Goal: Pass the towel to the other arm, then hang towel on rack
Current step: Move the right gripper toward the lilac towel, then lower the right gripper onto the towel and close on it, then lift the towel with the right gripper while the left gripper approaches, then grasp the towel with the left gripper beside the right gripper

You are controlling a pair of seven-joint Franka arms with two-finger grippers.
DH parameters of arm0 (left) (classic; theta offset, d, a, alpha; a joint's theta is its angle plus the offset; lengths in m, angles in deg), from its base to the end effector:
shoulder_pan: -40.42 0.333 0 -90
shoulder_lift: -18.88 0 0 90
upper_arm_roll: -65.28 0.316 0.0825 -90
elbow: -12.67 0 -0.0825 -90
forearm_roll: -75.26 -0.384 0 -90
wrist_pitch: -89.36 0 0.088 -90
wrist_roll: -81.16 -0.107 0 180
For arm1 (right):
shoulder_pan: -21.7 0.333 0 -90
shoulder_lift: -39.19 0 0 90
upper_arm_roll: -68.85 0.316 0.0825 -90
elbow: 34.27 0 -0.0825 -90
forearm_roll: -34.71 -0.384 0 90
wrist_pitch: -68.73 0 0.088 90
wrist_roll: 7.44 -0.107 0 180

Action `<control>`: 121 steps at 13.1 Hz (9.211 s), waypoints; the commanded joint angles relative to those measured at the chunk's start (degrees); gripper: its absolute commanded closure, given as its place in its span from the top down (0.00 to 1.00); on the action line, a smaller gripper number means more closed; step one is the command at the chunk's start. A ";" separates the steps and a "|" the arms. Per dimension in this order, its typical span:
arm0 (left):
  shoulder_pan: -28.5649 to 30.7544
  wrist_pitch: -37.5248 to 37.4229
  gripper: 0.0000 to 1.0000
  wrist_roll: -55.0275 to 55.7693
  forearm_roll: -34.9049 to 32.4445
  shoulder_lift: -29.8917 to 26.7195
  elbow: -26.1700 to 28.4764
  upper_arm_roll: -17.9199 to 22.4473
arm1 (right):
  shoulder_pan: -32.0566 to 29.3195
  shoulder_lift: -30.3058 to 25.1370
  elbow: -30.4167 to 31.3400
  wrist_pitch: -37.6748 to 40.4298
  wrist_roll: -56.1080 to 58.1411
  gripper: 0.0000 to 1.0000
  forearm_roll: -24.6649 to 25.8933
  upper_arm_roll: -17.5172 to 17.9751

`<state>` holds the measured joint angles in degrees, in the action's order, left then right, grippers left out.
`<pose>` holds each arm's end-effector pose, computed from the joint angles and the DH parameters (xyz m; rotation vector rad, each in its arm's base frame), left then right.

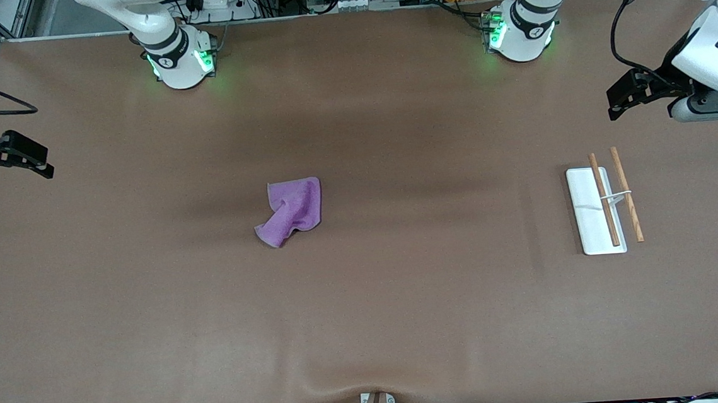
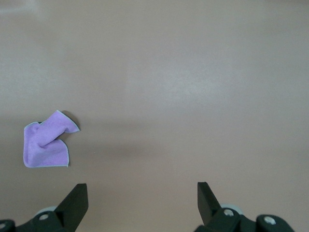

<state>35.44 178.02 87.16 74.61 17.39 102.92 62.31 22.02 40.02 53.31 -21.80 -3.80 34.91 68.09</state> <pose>0.5391 -0.0744 0.6347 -3.1283 0.0528 0.0004 0.5605 -0.0046 0.6372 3.1348 0.0875 0.0578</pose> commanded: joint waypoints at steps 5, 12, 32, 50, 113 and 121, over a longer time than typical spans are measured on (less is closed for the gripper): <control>-0.65 -0.59 1.00 -0.55 0.91 -0.44 -0.16 1.21 | -0.93 0.92 -1.71 0.97 -0.30 1.00 0.94 0.67; -0.56 -2.35 1.00 0.24 0.91 -1.32 0.01 1.21 | -0.85 2.94 -1.54 1.06 0.22 1.00 0.85 0.67; 0.32 -2.43 1.00 -0.38 0.91 -1.76 0.89 1.13 | 10.91 14.80 -1.54 -13.58 -18.23 1.00 -11.45 0.85; -0.12 -0.59 1.00 -0.46 1.00 1.14 2.74 0.78 | 24.91 20.86 7.61 -21.79 -38.93 1.00 -7.41 0.76; -4.07 26.39 1.00 50.30 18.58 18.37 -4.47 -13.46 | 35.54 35.11 -20.52 -48.33 -114.12 0.00 -34.48 4.36; -5.39 27.98 1.00 76.59 18.40 20.38 -4.03 -13.38 | 36.07 35.64 -20.52 -50.97 -114.38 0.00 -34.48 4.36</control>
<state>30.88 205.13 159.44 92.56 36.22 99.84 48.77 57.56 74.76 34.24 -72.17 -117.15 1.02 72.71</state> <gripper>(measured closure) 0.000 0.982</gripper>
